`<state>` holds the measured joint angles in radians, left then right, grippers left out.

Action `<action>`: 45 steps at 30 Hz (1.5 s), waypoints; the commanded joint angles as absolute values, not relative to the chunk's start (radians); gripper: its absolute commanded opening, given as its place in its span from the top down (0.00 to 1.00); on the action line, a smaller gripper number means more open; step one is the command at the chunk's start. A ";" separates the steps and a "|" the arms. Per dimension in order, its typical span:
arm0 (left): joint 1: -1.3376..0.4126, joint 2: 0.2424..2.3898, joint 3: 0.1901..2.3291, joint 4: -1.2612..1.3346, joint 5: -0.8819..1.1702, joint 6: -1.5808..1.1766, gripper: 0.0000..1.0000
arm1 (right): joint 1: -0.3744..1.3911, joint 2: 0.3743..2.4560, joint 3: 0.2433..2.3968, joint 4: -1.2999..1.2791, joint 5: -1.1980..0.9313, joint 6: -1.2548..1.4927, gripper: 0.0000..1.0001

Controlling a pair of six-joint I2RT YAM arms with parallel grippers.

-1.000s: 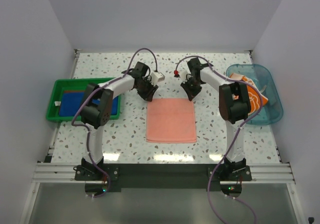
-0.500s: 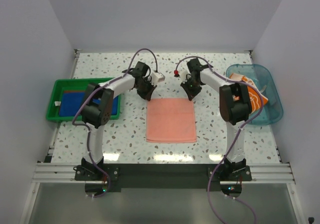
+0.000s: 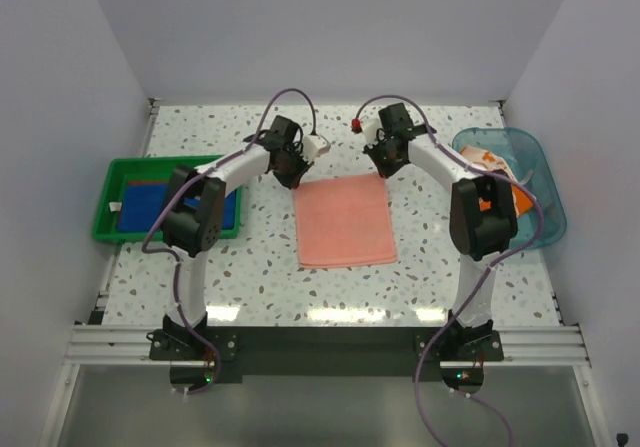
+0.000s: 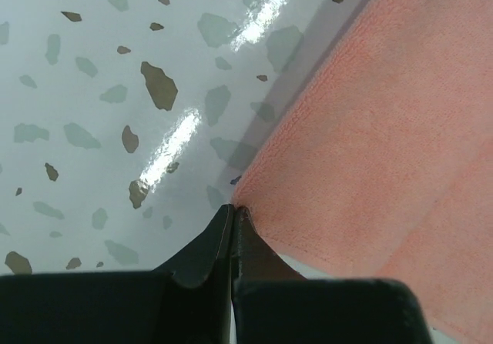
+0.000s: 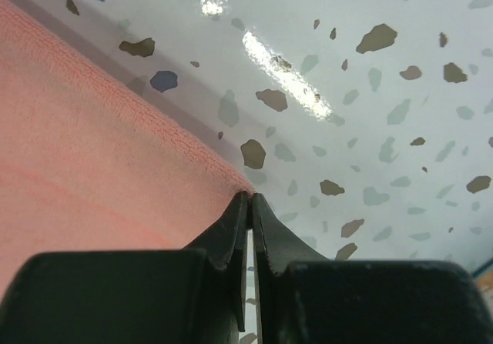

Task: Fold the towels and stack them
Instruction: Fold the towel

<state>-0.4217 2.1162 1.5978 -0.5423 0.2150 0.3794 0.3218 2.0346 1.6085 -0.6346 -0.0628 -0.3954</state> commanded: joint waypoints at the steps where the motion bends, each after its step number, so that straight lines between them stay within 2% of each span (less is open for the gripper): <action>1: -0.420 1.953 1.542 -0.492 0.164 0.325 1.00 | 0.325 1.892 1.560 -0.584 -0.012 -0.370 0.99; 14: -0.551 1.599 1.132 -0.416 0.089 0.092 1.00 | 0.406 1.614 1.289 -0.634 0.107 -0.132 0.99; 22: -0.627 1.461 0.976 -0.405 0.092 -0.058 1.00 | 0.408 1.464 1.043 -0.606 0.106 0.044 0.99; 32: -0.663 1.411 0.862 -0.379 0.176 -0.161 1.00 | 0.410 1.370 0.911 -0.552 0.011 0.150 1.00; 45: -0.699 1.471 0.810 -0.334 0.160 -0.207 1.00 | 0.410 1.419 0.876 -0.554 0.003 0.190 0.99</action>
<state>-0.6964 1.4498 0.8223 -0.3538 0.1799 -0.1917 0.4168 1.4025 0.8845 -0.5674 -0.0105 0.1585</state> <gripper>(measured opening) 0.019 0.047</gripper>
